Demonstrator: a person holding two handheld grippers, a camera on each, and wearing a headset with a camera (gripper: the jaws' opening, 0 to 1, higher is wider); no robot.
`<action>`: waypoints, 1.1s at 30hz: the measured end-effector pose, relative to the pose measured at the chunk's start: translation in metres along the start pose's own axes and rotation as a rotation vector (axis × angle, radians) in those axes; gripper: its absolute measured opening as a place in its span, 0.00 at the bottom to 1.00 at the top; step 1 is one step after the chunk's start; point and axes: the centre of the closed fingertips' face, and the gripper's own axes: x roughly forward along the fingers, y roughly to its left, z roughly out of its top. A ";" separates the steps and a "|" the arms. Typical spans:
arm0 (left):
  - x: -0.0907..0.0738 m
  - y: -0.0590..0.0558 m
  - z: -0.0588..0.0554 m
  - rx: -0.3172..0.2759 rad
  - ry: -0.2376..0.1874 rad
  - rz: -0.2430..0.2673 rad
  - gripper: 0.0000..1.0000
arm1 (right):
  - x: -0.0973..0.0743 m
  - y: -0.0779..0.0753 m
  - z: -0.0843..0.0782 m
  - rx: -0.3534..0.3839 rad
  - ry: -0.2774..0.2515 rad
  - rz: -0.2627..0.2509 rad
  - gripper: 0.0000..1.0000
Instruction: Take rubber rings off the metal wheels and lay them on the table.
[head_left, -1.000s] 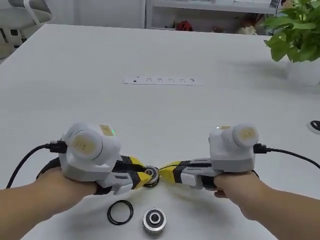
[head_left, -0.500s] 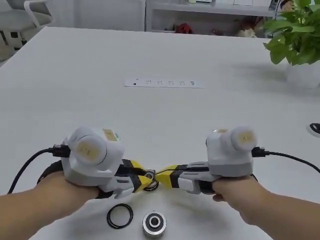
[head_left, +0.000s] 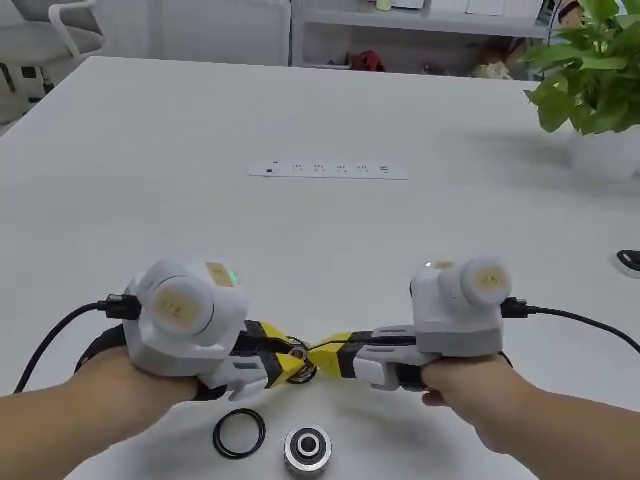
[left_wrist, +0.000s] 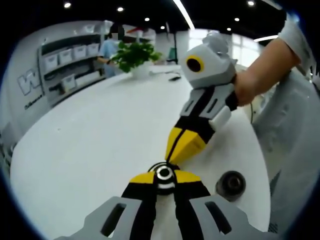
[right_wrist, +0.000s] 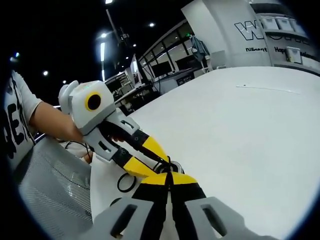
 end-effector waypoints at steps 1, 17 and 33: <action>0.000 0.000 0.000 0.003 0.000 -0.003 0.13 | -0.001 -0.001 0.001 0.005 -0.002 -0.004 0.00; -0.016 -0.011 0.008 -0.003 -0.042 -0.080 0.27 | -0.001 0.006 0.008 0.037 -0.026 0.014 0.00; -0.046 -0.017 0.022 -0.042 -0.112 -0.104 0.49 | -0.004 0.022 0.019 0.044 -0.046 0.050 0.00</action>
